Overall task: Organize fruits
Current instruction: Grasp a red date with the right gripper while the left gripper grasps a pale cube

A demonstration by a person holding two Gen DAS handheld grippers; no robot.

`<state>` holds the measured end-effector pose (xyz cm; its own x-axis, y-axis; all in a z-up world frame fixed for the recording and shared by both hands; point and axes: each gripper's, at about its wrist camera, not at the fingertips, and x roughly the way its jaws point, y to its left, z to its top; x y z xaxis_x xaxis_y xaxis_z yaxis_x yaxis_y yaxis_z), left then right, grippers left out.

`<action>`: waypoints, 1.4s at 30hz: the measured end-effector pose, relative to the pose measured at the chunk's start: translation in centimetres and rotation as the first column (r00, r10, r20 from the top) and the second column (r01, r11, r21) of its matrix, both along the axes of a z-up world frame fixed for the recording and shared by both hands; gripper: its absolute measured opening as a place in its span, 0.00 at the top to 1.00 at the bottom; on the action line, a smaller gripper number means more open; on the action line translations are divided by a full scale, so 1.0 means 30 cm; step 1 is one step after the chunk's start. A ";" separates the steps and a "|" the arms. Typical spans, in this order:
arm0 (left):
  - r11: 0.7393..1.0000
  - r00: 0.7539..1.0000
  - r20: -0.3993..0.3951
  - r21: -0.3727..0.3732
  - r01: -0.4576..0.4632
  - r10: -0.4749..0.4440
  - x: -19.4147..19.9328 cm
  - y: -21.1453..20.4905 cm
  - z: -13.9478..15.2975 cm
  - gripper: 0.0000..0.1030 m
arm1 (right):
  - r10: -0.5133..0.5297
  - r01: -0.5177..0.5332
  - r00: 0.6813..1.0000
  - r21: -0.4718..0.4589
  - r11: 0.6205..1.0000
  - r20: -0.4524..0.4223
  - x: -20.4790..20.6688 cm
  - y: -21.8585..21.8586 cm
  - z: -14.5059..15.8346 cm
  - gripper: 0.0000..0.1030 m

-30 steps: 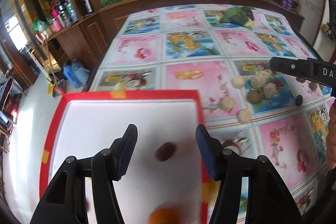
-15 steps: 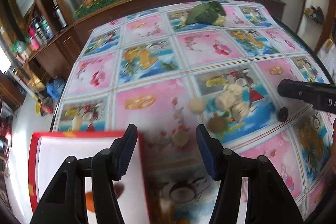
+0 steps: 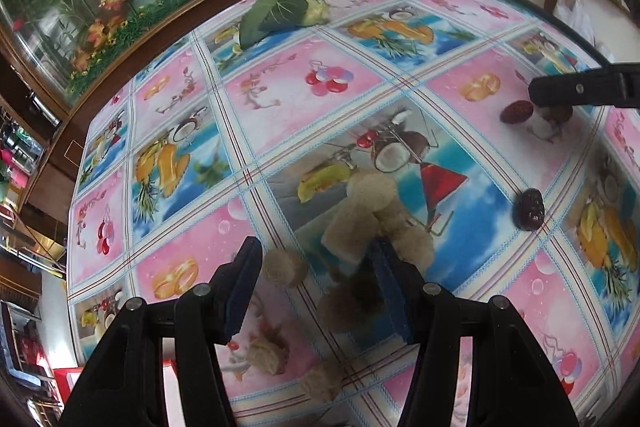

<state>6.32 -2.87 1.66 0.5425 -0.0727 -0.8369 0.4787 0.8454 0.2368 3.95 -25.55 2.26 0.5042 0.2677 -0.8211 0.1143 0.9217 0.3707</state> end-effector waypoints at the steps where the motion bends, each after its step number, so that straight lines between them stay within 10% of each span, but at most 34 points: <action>1: 1.000 1.000 -0.010 -0.012 0.003 -0.003 0.005 0.002 0.001 0.45 | 0.001 -0.001 1.000 0.005 1.000 -0.004 0.003 -0.002 -0.004 0.55; 17: 0.993 0.994 -0.047 -0.072 0.092 -0.096 0.000 -0.025 -0.020 0.77 | 0.035 -0.035 0.999 -0.060 0.998 -0.008 0.057 0.049 -0.060 0.55; 28: 0.995 0.997 -0.061 -0.099 0.035 -0.041 -0.004 -0.023 -0.019 0.77 | 0.099 -0.085 0.995 -0.373 0.924 0.018 0.046 0.161 -0.067 0.67; 42: 0.964 0.994 0.021 -0.245 -0.100 0.108 -0.217 0.073 0.103 0.77 | -0.005 0.019 0.989 -0.093 0.995 0.147 -0.005 0.077 0.042 0.67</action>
<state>-0.19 -0.68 4.74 0.5858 -0.2136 -0.7818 0.3801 0.9244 0.0322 3.81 -23.25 3.51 0.6236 0.1856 -0.7594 0.0767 0.9522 0.2956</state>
